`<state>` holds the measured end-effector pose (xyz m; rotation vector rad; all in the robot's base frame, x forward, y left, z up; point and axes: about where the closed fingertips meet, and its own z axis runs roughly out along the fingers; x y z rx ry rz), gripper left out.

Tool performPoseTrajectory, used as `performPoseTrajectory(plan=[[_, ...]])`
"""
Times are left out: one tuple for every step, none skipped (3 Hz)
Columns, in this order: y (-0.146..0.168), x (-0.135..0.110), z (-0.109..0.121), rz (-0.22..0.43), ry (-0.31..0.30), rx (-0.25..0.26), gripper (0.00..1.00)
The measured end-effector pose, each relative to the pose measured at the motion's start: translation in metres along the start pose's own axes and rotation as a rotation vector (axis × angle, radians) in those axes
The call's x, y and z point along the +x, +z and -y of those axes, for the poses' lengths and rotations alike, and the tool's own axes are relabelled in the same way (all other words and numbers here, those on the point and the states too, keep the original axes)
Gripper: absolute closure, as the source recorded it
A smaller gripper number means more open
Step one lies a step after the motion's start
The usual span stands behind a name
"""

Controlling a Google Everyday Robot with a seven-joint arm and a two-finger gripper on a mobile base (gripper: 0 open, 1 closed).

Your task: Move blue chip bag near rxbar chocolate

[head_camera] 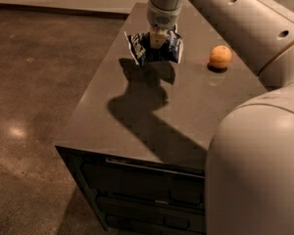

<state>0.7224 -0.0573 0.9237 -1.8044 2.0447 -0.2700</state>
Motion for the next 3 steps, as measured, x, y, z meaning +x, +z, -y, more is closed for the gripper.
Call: performPoseTrajectory(plan=[[0.0020,-0.0004,-0.0009,0.000,-0.002,-0.003,0.28],[0.0048,-0.0010,-0.0014,0.000,-0.004,-0.006,0.04],[0.0064,-0.0013,-0.0017,-0.001,-0.004,-0.007,0.00]])
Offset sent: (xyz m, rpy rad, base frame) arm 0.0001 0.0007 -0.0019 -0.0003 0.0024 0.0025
